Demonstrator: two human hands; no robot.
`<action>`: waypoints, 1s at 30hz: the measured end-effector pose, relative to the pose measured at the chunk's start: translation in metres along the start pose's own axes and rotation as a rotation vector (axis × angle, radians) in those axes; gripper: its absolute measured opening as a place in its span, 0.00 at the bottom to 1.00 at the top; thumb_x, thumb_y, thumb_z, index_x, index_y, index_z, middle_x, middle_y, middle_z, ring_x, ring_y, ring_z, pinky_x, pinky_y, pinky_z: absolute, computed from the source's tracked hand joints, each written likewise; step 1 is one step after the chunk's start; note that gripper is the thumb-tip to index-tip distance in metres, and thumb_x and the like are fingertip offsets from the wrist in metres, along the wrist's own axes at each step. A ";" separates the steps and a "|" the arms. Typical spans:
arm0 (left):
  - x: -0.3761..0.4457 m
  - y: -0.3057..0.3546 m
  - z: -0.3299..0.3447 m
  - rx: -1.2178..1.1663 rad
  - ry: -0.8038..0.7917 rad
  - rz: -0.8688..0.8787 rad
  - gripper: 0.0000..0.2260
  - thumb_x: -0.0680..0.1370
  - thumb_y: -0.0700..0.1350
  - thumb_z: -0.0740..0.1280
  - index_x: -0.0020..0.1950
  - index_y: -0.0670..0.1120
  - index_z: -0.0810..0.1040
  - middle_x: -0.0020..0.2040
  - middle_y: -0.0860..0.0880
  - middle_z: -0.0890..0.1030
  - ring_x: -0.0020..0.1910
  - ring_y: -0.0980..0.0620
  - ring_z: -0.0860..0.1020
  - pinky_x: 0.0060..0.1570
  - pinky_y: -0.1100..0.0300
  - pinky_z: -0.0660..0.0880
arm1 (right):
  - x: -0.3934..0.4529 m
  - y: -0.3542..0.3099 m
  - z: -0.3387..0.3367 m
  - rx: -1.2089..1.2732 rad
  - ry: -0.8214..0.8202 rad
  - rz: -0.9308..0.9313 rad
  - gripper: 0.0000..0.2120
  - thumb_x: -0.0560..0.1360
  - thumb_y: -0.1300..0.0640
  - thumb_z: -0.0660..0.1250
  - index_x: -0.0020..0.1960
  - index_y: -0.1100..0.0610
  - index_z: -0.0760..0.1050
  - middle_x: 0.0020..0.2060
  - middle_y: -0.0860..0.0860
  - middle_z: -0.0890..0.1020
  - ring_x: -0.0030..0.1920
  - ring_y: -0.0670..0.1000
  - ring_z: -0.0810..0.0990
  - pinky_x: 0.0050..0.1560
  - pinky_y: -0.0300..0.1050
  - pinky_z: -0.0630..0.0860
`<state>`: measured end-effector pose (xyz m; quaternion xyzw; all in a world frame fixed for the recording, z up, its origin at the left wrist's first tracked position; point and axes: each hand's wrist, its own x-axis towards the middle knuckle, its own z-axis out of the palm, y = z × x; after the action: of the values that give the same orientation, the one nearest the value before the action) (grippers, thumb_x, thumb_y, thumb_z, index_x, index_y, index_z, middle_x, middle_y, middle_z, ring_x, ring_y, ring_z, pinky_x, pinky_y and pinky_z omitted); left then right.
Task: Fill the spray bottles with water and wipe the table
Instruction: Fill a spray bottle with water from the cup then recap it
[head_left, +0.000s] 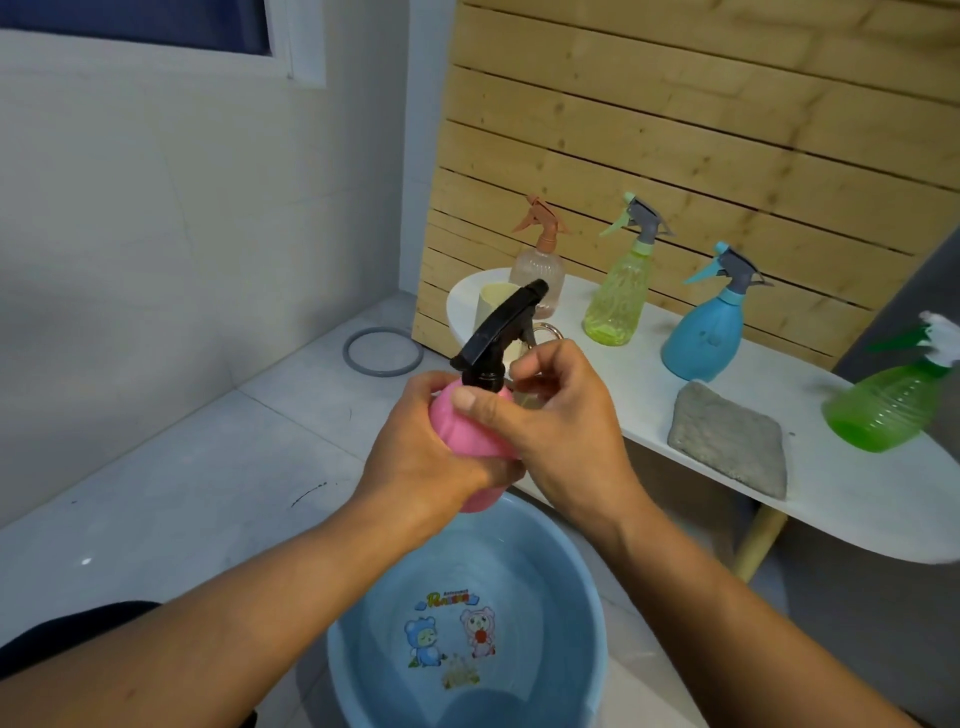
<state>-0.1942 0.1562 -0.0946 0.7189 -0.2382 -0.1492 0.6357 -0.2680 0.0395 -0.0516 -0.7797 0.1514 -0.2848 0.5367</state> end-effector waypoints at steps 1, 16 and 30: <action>0.001 0.000 0.000 -0.017 0.014 -0.005 0.35 0.58 0.47 0.86 0.55 0.65 0.70 0.52 0.58 0.79 0.46 0.66 0.80 0.31 0.72 0.76 | -0.003 0.000 0.003 0.002 -0.005 0.008 0.26 0.65 0.41 0.81 0.56 0.50 0.76 0.50 0.47 0.80 0.51 0.46 0.79 0.55 0.55 0.80; 0.006 0.003 0.001 0.019 0.067 -0.033 0.41 0.59 0.47 0.86 0.64 0.63 0.67 0.57 0.57 0.76 0.51 0.54 0.79 0.38 0.58 0.84 | -0.022 -0.007 0.016 -0.073 0.205 -0.075 0.14 0.71 0.37 0.70 0.52 0.43 0.78 0.49 0.39 0.78 0.50 0.41 0.79 0.47 0.37 0.78; 0.008 -0.002 -0.007 0.025 0.023 -0.025 0.42 0.55 0.53 0.85 0.63 0.66 0.68 0.55 0.60 0.76 0.51 0.55 0.78 0.36 0.65 0.77 | 0.002 -0.017 -0.021 -0.052 0.143 -0.228 0.16 0.79 0.52 0.57 0.49 0.53 0.83 0.37 0.52 0.84 0.44 0.47 0.81 0.41 0.31 0.74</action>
<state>-0.1836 0.1576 -0.0954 0.7313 -0.2238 -0.1457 0.6276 -0.2808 0.0291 -0.0300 -0.7833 0.1071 -0.3946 0.4683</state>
